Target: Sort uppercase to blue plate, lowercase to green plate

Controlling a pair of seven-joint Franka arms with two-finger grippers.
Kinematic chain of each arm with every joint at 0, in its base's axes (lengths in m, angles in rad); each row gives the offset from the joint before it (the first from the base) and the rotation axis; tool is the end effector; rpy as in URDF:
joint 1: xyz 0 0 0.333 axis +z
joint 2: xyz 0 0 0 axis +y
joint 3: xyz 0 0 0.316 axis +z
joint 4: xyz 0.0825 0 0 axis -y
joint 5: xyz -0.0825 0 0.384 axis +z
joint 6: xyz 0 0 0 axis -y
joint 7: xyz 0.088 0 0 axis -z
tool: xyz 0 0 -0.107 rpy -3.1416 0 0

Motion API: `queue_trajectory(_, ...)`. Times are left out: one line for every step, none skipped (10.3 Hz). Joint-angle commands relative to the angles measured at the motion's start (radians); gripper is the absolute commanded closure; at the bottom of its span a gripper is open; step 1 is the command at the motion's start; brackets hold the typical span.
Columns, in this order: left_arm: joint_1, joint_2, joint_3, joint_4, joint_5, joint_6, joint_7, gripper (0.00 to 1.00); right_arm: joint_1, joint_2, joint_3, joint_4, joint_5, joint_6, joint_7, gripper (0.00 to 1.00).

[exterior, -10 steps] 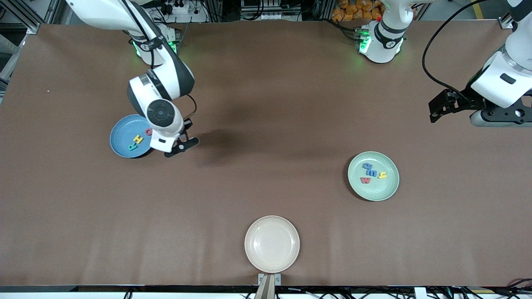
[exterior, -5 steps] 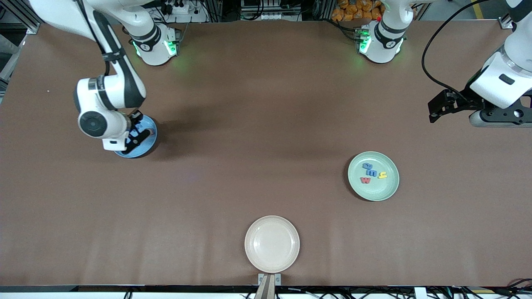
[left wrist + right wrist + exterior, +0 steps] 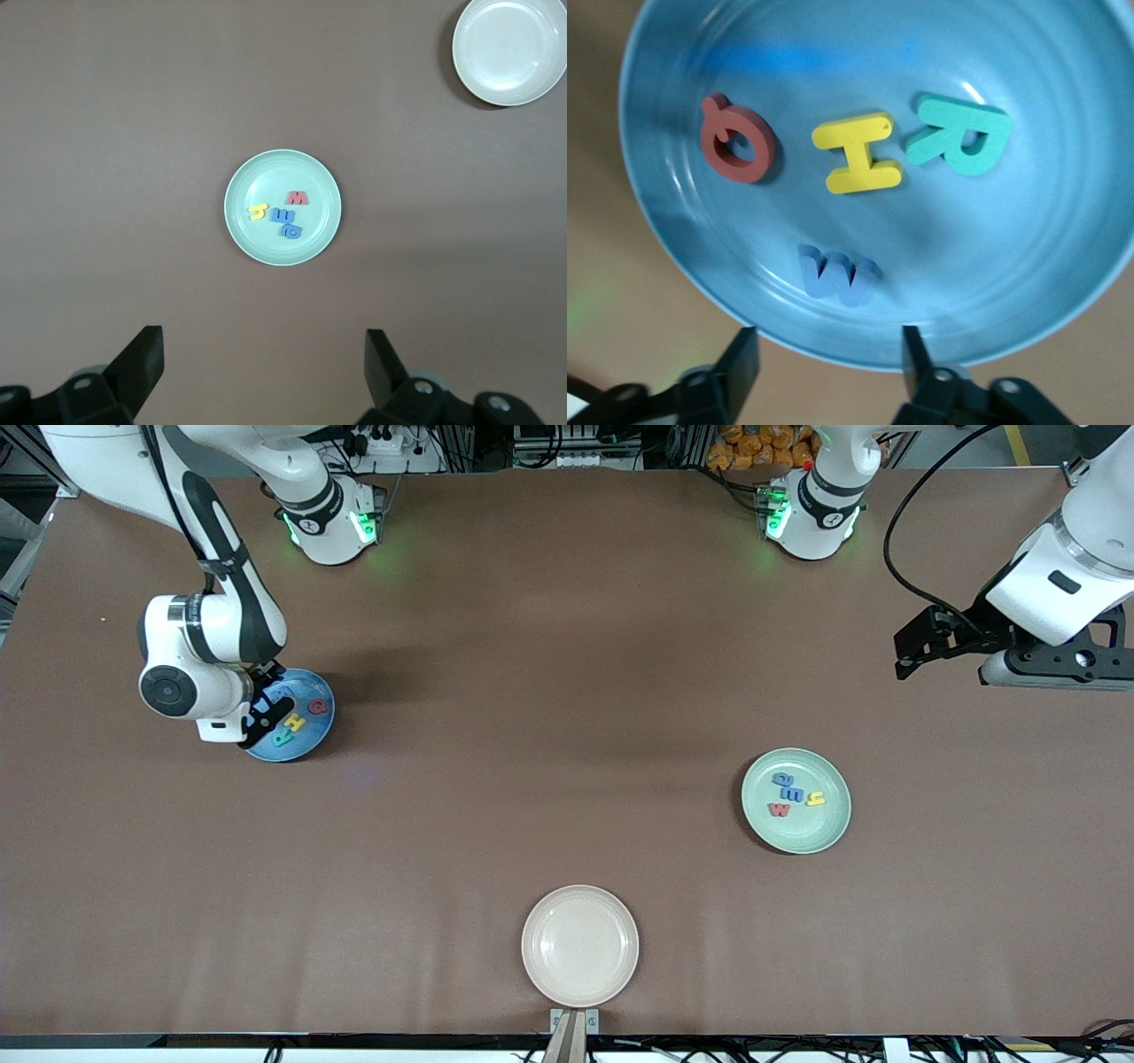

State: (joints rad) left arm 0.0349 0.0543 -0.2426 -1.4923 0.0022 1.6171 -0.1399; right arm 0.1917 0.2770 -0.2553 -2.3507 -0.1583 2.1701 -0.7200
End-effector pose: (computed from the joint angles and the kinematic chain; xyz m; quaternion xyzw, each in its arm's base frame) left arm 0.5648 -0.1145 0.6362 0.9988 -0.0335 0.0346 0.0116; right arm 0.4582 -0.0409 0.1906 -0.8998 -0.3643 0.2402 0.0037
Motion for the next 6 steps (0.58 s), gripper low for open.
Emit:
queue_trajectory(0.003,-0.004,-0.001,0.006,-0.01,-0.008,0.003,0.0,0.006,-0.009,-0.004,-0.003,0.02,0.005,-0.001,0.11)
queue_trajectory(0.002,-0.004,-0.001,0.006,-0.01,-0.008,0.003,0.0,0.009,-0.027,-0.004,0.005,0.023,0.001,0.043,0.02)
queue_trajectory(0.0,-0.001,-0.001,0.006,-0.01,-0.006,0.003,0.0,0.011,-0.051,-0.002,0.023,0.026,-0.028,0.101,0.0)
queue_trajectory(0.0,0.001,-0.001,0.004,-0.01,-0.005,0.003,0.0,0.011,-0.08,-0.001,0.057,0.043,-0.083,0.161,0.0)
queue_trajectory(0.002,0.001,-0.001,0.006,-0.008,0.0,0.003,0.0,0.003,-0.103,-0.001,0.098,0.072,-0.14,0.189,0.0)
queue_trajectory(0.002,0.001,-0.001,0.004,-0.008,0.001,0.003,0.0,0.002,-0.122,-0.001,0.146,0.124,-0.198,0.192,0.0)
